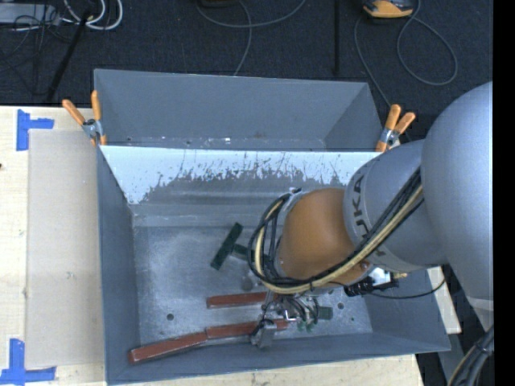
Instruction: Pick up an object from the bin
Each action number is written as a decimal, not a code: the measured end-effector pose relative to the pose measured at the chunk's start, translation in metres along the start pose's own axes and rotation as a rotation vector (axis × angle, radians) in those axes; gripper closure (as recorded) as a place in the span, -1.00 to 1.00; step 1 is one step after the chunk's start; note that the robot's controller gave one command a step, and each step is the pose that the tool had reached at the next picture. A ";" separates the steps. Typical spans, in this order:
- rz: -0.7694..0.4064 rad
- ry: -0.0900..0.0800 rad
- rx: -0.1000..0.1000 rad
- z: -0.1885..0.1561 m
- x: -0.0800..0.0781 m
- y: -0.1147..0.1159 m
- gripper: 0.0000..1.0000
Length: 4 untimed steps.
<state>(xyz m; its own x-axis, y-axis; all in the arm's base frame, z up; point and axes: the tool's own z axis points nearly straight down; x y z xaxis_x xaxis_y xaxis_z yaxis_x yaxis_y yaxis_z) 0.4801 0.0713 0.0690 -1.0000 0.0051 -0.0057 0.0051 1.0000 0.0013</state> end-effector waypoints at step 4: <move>0.015 0.003 0.000 -0.050 -0.002 0.000 1.00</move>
Offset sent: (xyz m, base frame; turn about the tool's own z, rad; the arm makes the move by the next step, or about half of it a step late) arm 0.0000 0.0000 0.0000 0.0000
